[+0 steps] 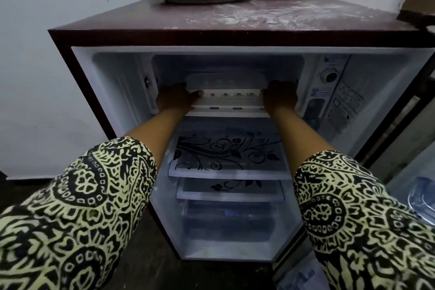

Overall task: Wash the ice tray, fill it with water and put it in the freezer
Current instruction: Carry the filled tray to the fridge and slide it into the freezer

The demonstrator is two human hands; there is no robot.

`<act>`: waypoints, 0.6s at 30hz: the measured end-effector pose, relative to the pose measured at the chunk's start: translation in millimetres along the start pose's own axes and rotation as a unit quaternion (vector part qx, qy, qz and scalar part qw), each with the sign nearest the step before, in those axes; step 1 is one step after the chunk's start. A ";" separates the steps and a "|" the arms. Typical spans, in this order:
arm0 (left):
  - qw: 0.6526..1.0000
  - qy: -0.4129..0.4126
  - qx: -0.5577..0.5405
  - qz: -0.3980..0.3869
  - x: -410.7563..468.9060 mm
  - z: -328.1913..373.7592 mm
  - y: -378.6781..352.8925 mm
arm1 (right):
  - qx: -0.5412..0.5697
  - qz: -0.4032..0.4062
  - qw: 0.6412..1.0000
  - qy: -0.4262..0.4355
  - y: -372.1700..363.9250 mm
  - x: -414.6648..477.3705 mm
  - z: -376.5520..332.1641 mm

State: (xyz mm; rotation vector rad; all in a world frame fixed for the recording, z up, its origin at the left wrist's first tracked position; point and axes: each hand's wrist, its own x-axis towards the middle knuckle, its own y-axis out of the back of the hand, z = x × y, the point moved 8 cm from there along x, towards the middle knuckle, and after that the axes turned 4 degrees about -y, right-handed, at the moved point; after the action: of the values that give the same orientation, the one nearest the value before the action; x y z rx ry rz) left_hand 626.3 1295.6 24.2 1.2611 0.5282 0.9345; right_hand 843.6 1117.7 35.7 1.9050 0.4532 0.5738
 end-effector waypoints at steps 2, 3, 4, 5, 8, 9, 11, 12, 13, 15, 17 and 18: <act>1.000 0.000 0.015 0.002 1.0 2.5 2.3 | -0.014 0.013 1.000 0.002 2.6 0.9 -1.6; 1.000 0.000 0.025 -0.002 1.9 3.6 3.0 | -0.018 0.018 1.000 0.002 3.2 1.2 -2.3; 1.000 0.003 0.029 -0.006 3.2 4.0 3.6 | -0.021 0.021 1.000 0.002 3.6 2.0 -2.7; 1.000 0.008 0.028 -0.009 4.5 4.1 4.2 | -0.022 0.025 0.999 0.000 3.5 2.6 -3.0; 0.999 0.017 0.028 -0.012 5.8 5.3 5.2 | -0.022 0.027 0.999 -0.003 3.9 1.9 -3.6; 0.999 0.020 0.031 -0.011 5.0 6.0 5.3 | -0.020 0.026 0.999 -0.004 4.5 2.1 -3.0; 0.999 0.034 0.024 -0.010 1.0 5.8 7.3 | -0.011 0.018 1.000 -0.005 5.7 1.2 -1.2; 0.999 0.045 0.013 -0.010 -1.8 4.3 9.4 | -0.003 0.008 1.000 -0.005 6.1 0.1 0.0; 0.998 0.056 -0.001 -0.010 -4.3 2.1 11.9 | 0.008 -0.004 1.000 -0.006 6.2 -0.7 1.3; 0.997 0.065 -0.044 -0.018 -12.0 0.3 15.8 | 0.022 -0.037 0.999 -0.010 7.7 -6.4 4.4; 0.993 0.042 -0.100 -0.046 -28.1 8.3 11.8 | 0.035 -0.083 0.996 -0.010 8.0 -22.3 5.5; 0.989 0.019 -0.130 -0.064 -40.7 14.3 6.0 | 0.047 -0.110 0.993 0.000 6.2 -35.2 2.4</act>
State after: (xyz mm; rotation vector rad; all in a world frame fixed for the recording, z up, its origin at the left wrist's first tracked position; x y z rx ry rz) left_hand 613.6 1254.0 27.6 0.9656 0.4942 0.8900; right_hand 816.6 1094.1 34.2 1.9120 0.6913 0.4133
